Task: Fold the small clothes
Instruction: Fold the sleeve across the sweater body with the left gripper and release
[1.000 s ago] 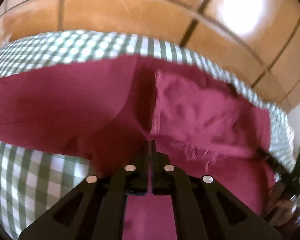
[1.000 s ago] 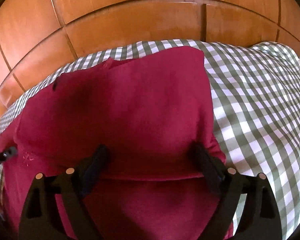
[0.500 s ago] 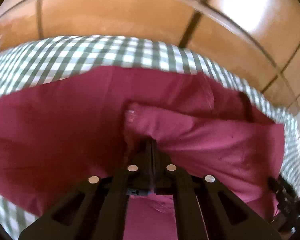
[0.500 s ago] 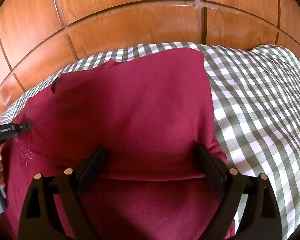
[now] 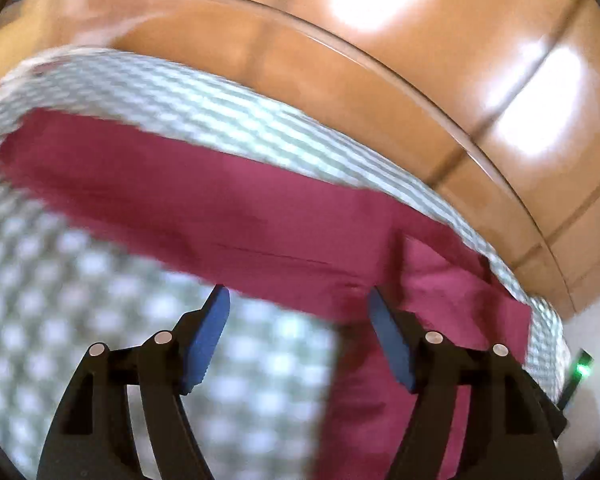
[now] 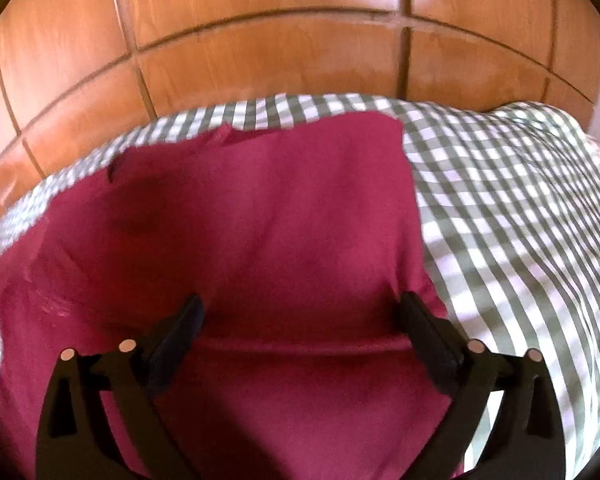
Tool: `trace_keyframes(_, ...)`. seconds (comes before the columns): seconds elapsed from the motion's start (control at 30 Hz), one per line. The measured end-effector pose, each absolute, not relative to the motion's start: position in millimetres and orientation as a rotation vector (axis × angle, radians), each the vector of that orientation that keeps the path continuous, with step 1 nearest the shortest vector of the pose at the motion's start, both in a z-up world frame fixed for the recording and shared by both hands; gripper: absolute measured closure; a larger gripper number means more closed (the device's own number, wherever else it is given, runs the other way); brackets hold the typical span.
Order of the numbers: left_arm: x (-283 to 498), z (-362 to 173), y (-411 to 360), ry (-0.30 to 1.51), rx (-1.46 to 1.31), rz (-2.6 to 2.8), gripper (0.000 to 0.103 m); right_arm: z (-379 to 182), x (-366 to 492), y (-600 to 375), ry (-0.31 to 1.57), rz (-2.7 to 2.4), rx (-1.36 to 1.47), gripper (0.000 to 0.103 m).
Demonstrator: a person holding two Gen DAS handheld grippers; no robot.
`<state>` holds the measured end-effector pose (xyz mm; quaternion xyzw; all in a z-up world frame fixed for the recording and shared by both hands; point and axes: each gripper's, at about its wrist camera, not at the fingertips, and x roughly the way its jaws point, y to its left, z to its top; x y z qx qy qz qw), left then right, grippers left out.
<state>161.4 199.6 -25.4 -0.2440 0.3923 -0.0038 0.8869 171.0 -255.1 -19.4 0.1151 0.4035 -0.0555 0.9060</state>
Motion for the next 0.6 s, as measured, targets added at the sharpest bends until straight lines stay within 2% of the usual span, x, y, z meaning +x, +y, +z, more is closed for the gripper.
trace_keyframes(0.17,132.0,-34.1,302.4,0.808,-0.658,0.175,0.033,-15.3,132.3,-221.9,0.851,0.002,0.228,0.002)
trace_keyframes(0.23,123.3,-38.2,344.6,0.773,-0.746,0.237,0.037,-18.4,119.4,-203.9,0.866,0.032,0.192,0.002)
trace_keyframes(0.37,118.7,-48.8,408.5,0.741,-0.887,0.314,0.06,-33.1,108.3,-184.6,0.914,0.048,0.151,0.002)
trace_keyframes(0.6,143.4,-64.5,455.1,0.735,-1.004,0.349,0.061,-43.6,113.6,-183.8,0.946,0.019,0.15,0.002)
